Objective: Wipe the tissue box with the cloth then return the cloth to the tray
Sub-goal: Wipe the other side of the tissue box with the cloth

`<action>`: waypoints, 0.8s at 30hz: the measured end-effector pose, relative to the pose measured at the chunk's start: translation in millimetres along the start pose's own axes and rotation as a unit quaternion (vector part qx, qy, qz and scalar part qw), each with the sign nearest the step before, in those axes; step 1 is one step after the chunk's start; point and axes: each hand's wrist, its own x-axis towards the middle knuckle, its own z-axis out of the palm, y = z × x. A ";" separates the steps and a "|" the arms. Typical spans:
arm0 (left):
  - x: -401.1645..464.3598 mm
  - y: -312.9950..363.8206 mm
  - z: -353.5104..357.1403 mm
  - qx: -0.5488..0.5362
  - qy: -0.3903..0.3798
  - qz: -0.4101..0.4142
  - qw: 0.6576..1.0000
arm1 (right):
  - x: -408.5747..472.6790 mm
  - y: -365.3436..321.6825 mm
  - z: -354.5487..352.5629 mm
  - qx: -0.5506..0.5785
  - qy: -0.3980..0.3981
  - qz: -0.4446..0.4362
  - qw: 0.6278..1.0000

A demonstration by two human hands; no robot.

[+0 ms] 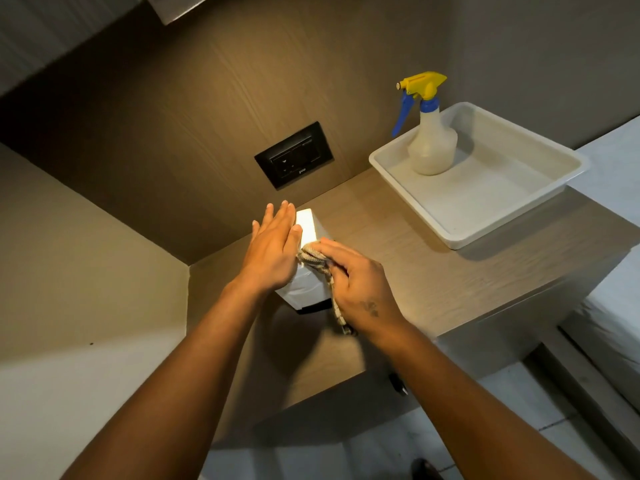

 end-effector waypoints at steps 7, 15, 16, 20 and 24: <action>0.6 1.3 -1.4 0.009 -0.004 -0.003 1.000 | 59.3 15.4 6.2 0.012 0.027 0.079 0.996; 2.7 0.3 1.1 0.021 0.000 -0.011 1.000 | 90.5 54.1 21.2 0.093 0.066 0.187 0.976; 3.0 0.0 1.5 0.024 -0.002 -0.011 1.000 | 85.8 58.0 23.2 0.106 0.070 0.200 0.971; 4.6 -0.5 3.9 0.029 -0.001 -0.014 0.999 | 73.9 66.0 23.1 0.129 0.074 0.212 0.966; 5.2 -2.5 5.4 0.023 0.008 -0.006 1.000 | 52.2 70.0 24.1 0.116 0.098 0.224 0.963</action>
